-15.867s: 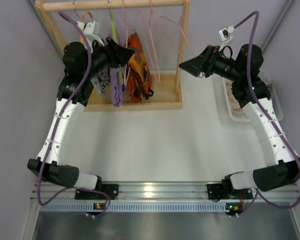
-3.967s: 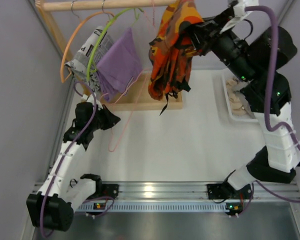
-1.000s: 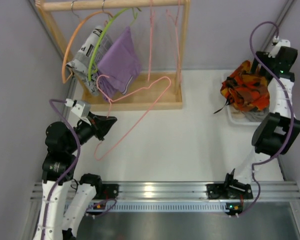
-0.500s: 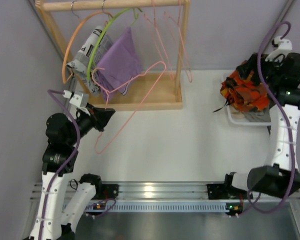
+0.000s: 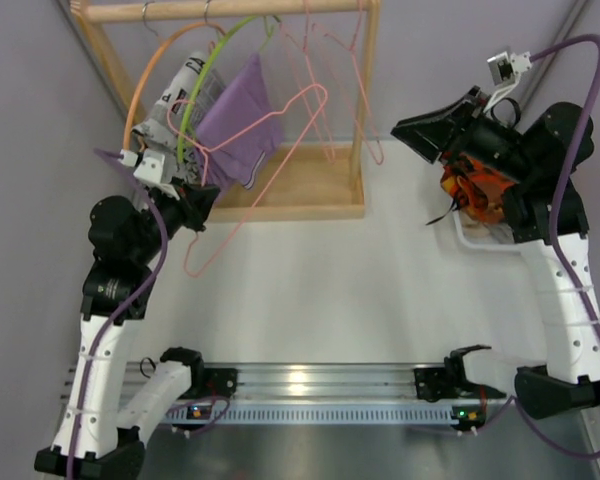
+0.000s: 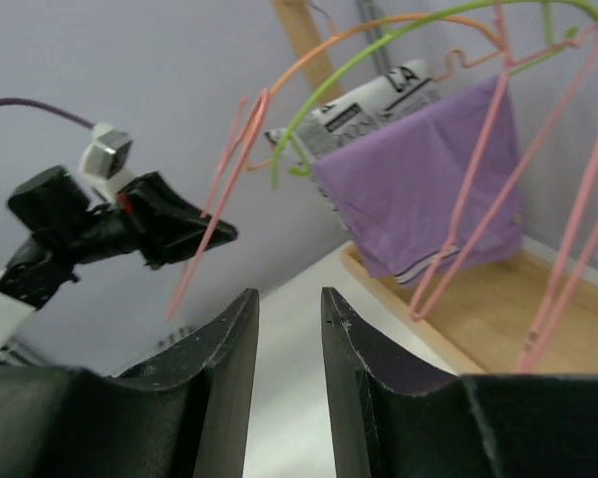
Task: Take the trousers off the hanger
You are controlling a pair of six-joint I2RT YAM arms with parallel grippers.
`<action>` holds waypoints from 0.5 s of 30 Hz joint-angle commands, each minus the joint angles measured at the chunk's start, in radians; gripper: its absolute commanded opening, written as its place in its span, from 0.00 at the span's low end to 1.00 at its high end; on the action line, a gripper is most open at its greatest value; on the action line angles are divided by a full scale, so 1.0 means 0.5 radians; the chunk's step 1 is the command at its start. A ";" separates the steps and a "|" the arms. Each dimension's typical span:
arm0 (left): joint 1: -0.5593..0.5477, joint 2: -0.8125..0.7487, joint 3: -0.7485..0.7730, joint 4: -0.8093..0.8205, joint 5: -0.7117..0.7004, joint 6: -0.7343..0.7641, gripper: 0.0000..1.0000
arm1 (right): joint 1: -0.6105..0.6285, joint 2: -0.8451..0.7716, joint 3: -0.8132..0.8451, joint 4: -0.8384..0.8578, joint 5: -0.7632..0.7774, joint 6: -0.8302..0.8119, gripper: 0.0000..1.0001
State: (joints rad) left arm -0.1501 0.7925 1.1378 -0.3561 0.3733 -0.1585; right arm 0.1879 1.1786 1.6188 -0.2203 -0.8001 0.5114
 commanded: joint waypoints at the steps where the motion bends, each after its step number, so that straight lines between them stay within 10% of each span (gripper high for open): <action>1: -0.022 0.029 0.117 0.184 0.039 -0.088 0.00 | 0.096 0.020 -0.086 0.601 -0.265 0.523 0.32; 15: -0.237 0.136 0.157 0.344 -0.145 -0.291 0.00 | 0.777 0.370 0.201 0.064 0.256 -0.009 0.72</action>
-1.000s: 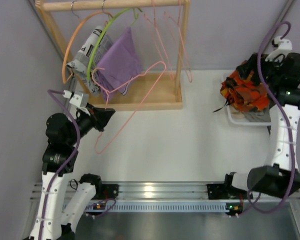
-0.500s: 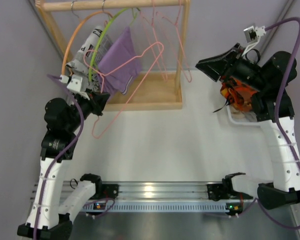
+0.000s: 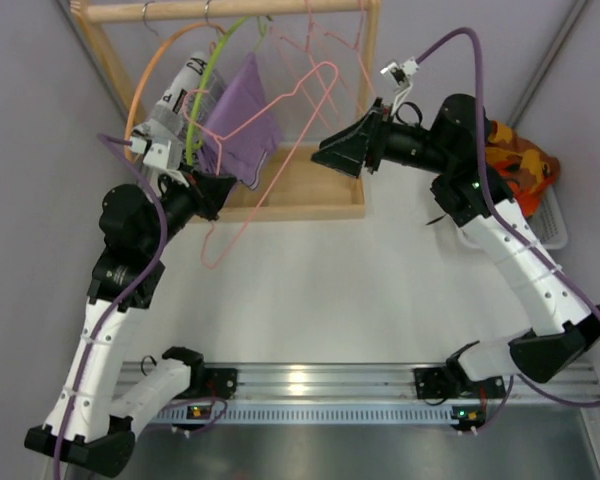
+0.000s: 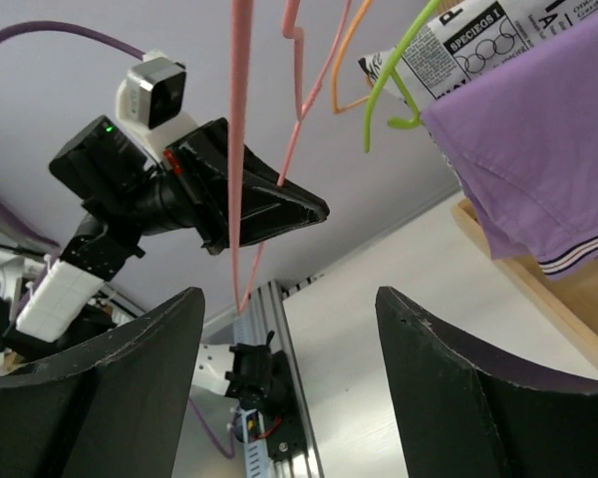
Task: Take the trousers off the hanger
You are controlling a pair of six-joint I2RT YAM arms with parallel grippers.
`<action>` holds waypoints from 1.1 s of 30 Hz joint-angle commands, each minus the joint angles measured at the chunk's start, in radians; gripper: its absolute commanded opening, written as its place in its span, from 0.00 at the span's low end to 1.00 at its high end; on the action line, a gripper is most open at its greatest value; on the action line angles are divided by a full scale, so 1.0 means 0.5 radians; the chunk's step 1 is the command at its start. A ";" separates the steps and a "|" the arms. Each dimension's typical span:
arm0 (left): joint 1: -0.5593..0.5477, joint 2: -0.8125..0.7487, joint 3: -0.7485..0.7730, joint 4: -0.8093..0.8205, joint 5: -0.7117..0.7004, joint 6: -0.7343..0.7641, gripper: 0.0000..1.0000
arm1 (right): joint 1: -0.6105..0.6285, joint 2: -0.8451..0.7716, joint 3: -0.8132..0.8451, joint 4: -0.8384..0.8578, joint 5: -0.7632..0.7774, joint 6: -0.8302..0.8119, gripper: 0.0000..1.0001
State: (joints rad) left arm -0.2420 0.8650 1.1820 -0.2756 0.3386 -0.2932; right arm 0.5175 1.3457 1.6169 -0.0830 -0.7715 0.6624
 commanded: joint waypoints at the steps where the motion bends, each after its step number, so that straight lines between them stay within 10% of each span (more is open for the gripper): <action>1: -0.062 -0.009 0.069 0.177 -0.085 -0.009 0.00 | 0.143 0.070 0.260 -0.263 0.239 -0.370 0.70; 14: -0.111 0.010 0.060 0.180 -0.005 0.007 0.00 | 0.318 0.278 0.536 -0.297 0.420 -0.466 0.65; 22: -0.114 -0.064 0.057 0.229 0.326 -0.150 0.00 | 0.284 0.358 0.653 -0.399 0.632 -0.552 0.00; 33: -0.099 -0.064 0.118 0.661 0.746 -0.742 0.00 | 0.057 0.481 0.537 -0.301 0.476 -0.445 0.00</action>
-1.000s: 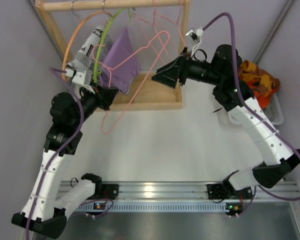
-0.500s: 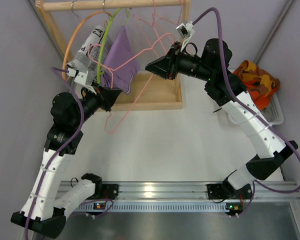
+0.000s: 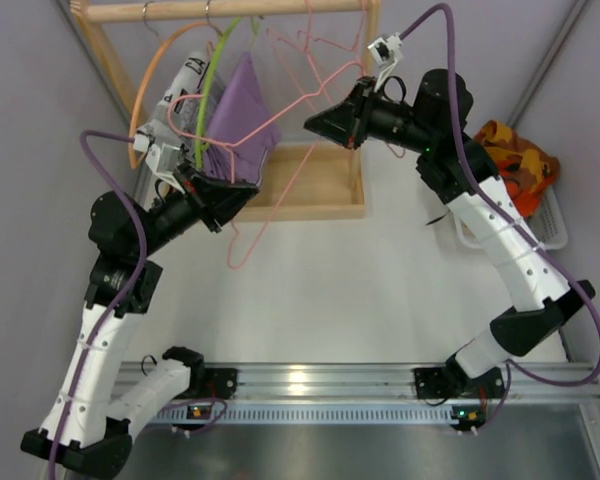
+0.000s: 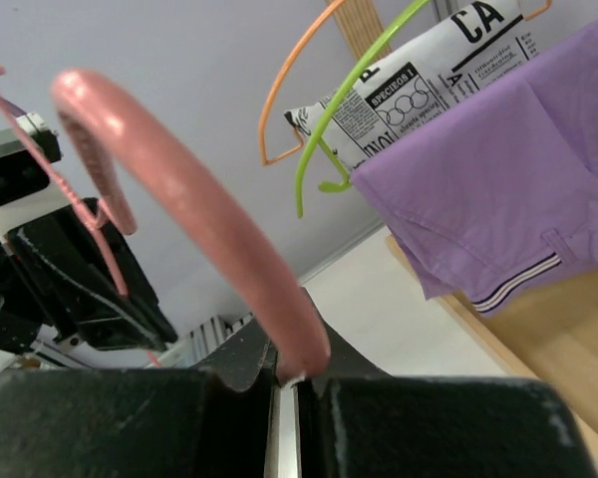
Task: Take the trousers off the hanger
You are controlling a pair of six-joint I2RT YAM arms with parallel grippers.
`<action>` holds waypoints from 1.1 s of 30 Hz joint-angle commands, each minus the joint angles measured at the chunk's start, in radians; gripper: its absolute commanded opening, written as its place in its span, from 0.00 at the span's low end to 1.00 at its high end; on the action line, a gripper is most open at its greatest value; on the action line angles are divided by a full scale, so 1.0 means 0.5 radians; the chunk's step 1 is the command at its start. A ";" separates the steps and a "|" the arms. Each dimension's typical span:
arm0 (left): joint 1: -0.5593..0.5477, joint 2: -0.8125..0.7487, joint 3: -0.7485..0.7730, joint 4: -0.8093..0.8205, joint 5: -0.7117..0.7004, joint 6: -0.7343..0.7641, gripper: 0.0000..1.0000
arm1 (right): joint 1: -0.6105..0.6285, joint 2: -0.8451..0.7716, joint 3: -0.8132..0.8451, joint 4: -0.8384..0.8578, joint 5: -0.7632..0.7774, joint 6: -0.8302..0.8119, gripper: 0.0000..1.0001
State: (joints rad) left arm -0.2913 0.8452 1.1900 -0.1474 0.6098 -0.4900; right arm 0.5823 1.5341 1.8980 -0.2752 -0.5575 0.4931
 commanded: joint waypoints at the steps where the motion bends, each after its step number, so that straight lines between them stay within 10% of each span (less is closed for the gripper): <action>1: 0.000 -0.030 0.096 0.427 0.219 -0.415 0.00 | -0.088 0.122 -0.029 0.099 0.023 -0.075 0.00; 20: 0.036 0.000 0.133 0.623 0.247 -0.867 0.00 | -0.008 0.506 0.158 0.268 -0.161 0.109 0.01; 25: 0.088 -0.027 0.237 0.474 0.060 -0.730 0.00 | 0.041 0.512 0.217 0.207 -0.122 0.042 0.69; 33: 0.089 -0.101 0.366 -0.067 -0.501 -0.214 0.00 | -0.085 0.237 0.058 0.112 -0.020 -0.041 0.99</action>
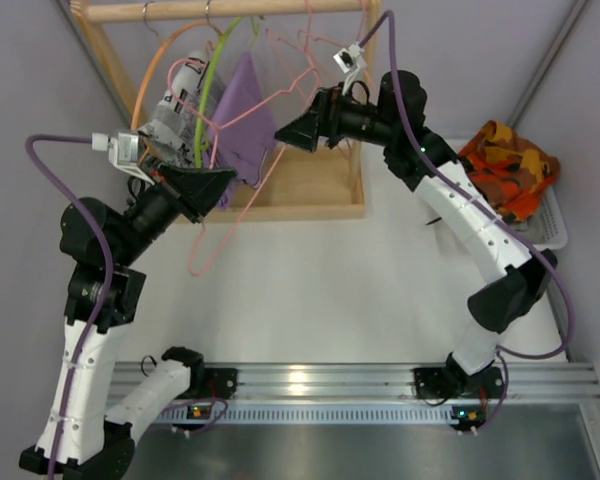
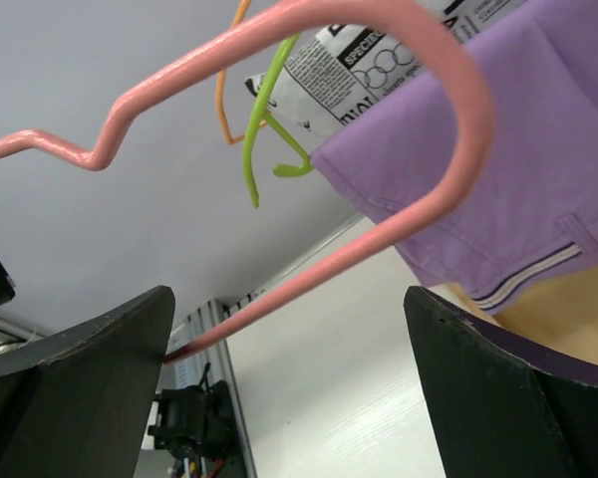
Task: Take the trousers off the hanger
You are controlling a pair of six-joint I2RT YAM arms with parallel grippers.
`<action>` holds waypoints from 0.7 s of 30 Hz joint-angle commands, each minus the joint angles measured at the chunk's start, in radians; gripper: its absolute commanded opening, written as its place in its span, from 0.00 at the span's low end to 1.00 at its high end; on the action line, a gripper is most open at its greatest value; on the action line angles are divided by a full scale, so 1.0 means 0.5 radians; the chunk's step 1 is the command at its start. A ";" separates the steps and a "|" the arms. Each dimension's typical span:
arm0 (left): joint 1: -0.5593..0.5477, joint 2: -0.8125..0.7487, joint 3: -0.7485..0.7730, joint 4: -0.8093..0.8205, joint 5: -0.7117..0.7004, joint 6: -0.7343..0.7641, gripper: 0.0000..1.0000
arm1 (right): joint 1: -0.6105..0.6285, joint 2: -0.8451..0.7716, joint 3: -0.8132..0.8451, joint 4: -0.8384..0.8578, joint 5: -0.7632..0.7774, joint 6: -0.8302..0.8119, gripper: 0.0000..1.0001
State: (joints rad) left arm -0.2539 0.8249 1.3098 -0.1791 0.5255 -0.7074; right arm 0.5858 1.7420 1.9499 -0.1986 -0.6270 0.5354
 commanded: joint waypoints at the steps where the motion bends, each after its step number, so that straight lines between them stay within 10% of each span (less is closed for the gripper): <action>1: 0.014 -0.058 0.129 -0.025 -0.452 0.294 0.00 | -0.104 -0.213 -0.113 -0.039 0.128 -0.138 0.99; 21: -0.020 0.368 0.175 -0.007 -0.802 0.543 0.00 | -0.380 -0.649 -0.436 0.032 0.140 -0.215 0.98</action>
State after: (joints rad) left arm -0.2558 0.9489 1.3567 -0.2371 0.1459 -0.4595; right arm 0.3965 1.4441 1.7275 -0.2253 -0.5472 0.4377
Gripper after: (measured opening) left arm 0.090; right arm 0.977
